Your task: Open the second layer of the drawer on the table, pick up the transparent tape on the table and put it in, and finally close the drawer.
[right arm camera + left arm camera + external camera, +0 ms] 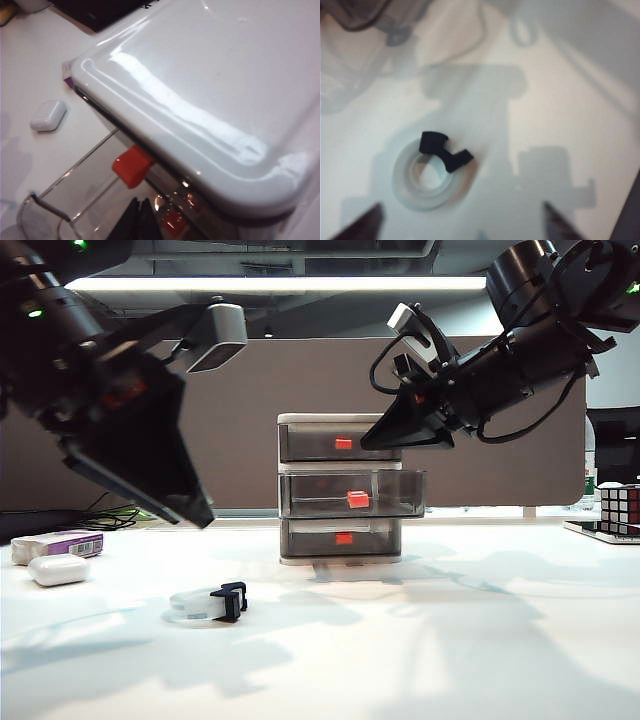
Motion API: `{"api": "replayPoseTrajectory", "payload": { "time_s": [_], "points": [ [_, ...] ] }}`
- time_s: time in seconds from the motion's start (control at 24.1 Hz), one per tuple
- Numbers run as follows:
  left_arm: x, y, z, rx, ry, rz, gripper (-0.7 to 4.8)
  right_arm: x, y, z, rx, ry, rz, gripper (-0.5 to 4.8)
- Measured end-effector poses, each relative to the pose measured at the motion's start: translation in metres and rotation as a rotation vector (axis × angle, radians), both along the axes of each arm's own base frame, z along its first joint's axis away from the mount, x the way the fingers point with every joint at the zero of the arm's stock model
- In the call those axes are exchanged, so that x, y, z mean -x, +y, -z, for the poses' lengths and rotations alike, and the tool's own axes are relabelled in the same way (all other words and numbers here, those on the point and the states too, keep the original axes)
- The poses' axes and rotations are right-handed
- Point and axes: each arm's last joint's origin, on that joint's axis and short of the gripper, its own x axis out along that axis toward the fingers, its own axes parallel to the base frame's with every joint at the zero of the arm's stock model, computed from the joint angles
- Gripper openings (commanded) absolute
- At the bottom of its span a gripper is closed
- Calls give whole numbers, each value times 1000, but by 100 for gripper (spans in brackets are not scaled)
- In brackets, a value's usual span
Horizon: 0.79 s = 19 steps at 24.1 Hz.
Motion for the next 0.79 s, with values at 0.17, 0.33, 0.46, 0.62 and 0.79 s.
{"api": "replayPoseTrajectory", "payload": {
  "time_s": [0.17,0.33,0.46,0.62,0.79],
  "points": [
    [-5,7,3,-27,-37,71,479,1,0,0,-4,8,-13,-5],
    [-13,2,22,-77,-54,228,479,1,0,1,-3,12,-13,-5],
    [-20,-3,40,-107,-45,294,479,1,0,1,-2,16,-13,-5],
    [-33,-9,50,-100,-115,291,479,2,0,3,0,41,-22,-5],
    [-37,-11,48,-96,-172,279,479,3,0,4,3,54,-27,-5]
  ]
}}
